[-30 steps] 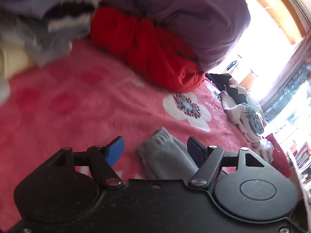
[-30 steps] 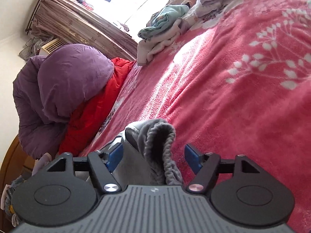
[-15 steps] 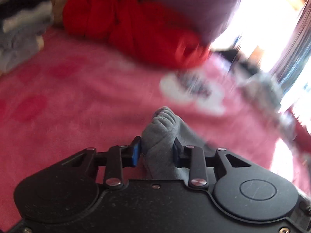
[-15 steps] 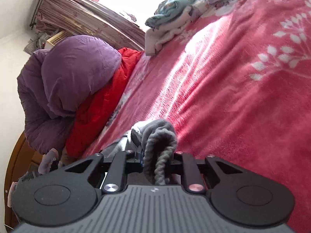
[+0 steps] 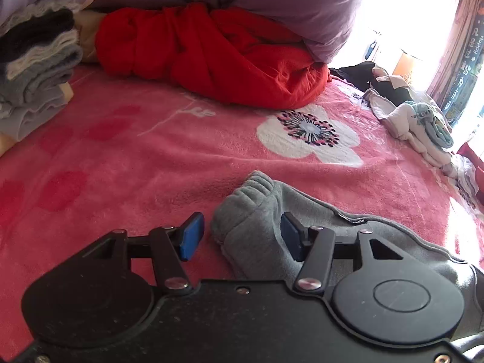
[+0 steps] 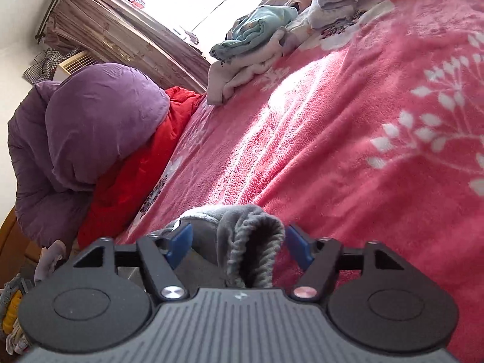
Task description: Fold clothes
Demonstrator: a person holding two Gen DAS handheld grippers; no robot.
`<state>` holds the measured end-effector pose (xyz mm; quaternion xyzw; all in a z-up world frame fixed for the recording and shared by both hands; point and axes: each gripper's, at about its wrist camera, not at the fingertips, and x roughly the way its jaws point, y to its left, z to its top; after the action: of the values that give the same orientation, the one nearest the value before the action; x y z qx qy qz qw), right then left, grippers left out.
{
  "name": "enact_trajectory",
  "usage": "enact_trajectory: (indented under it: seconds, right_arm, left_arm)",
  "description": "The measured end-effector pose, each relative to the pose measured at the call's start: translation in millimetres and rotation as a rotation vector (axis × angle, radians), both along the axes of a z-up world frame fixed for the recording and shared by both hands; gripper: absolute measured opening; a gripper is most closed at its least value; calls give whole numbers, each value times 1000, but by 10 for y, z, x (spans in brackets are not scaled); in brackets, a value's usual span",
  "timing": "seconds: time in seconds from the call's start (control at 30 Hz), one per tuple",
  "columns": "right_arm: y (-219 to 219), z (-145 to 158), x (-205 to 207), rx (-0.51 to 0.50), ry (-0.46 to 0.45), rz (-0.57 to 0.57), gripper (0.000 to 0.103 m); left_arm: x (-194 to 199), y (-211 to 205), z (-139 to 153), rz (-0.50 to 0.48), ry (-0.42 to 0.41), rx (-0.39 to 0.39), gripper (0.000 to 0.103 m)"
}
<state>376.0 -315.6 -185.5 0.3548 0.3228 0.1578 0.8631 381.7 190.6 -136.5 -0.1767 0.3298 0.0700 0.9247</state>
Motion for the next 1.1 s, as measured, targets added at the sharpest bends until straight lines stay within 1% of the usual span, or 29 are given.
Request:
enact_trajectory:
  seconds: [0.2,0.4,0.47,0.57,0.63,0.67,0.77,0.87,0.9,0.97,1.03,1.1]
  right_arm:
    - [-132,-51,-184,25,19,-22,71]
    - [-240,-97,-581,82,50,-30,71]
    - [-260,-102,-717,107,61,-30,72]
    - [-279,-131,-914,177,84,-42,73]
    - [-262,-180,-1066,242,109,-41,76]
    - [-235,-198,-1139,257,121,-35,76]
    - [-122,-221,-1307,280,144,-11,76]
    - [1,-231,-1419,296,157,16,82]
    - [42,-234,-1457,301,162,25,85]
    - [124,-240,-1531,312,171,42,86]
    - [179,-226,-1547,304,158,36,90]
    - [198,-239,-1536,327,146,6,90]
  left_arm:
    - [-190,16,113,32,3,-46,56]
    - [-648,103,237,43,9,-119,58]
    - [-860,172,292,51,4,-168,60]
    - [-1190,263,334,64,-8,-247,61]
    - [-1461,318,312,78,0,-291,63]
    - [-1591,349,289,85,10,-314,63]
    - [-1938,425,217,100,40,-376,63]
    - [-2216,471,138,102,68,-421,65]
    - [-2296,483,122,113,79,-409,65]
    - [-2415,520,83,121,88,-407,66]
    - [-2466,564,1,115,93,-449,68]
    - [-2478,570,-67,101,89,-479,68]
